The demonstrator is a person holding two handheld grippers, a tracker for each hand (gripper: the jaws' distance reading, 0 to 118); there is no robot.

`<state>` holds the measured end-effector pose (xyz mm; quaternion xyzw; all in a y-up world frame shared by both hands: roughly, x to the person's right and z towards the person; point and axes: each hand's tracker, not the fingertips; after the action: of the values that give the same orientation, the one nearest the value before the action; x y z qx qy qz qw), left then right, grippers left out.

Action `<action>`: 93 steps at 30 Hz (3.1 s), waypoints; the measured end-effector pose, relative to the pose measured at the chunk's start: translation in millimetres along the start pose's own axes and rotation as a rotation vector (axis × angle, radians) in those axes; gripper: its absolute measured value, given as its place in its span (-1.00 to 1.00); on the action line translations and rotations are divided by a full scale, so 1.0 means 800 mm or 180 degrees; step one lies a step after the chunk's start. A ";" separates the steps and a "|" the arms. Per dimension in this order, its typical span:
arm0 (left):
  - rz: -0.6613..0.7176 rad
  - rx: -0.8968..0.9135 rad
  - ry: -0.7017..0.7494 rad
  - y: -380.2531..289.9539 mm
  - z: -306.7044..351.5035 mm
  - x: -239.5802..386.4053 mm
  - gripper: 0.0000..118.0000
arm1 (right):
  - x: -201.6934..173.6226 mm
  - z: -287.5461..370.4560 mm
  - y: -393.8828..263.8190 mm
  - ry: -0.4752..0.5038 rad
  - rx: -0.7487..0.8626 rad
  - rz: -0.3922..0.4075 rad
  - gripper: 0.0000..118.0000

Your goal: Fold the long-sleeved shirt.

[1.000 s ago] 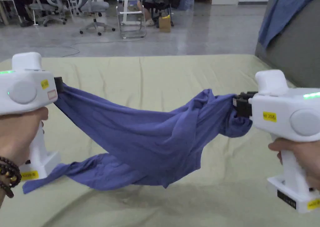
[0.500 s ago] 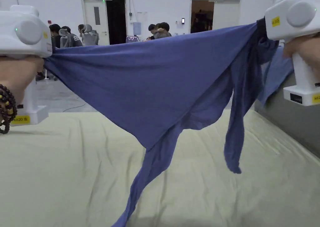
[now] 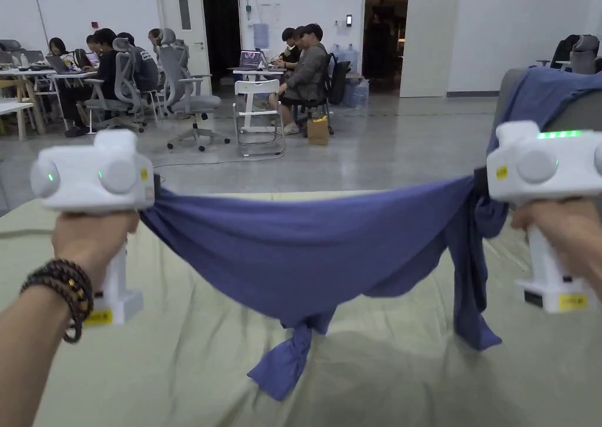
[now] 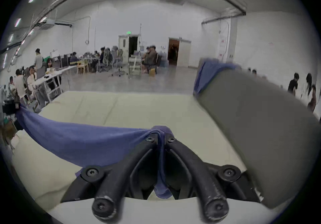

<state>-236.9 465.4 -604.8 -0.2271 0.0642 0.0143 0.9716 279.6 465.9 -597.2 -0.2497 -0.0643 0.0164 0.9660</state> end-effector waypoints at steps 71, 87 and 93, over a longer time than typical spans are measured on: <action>-0.0147 -0.1544 -0.0284 -0.405 0.135 -0.031 -0.97 | -0.074 0.025 -0.289 0.0641 -0.1337 0.0788 -1.00; 0.0000 -0.1665 -0.0366 -0.383 0.122 -0.031 -0.97 | -0.153 -0.213 -0.285 0.0923 -0.2555 0.1203 0.16; -0.0027 -0.1709 -0.0292 -0.385 0.101 -0.034 -0.97 | -0.160 -0.198 -0.276 0.0945 -0.2432 0.1436 -0.73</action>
<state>-236.6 225.3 -394.5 -0.4759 0.0131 0.0370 0.8786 173.3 188.2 -642.6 -0.5949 0.1290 0.1653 0.7760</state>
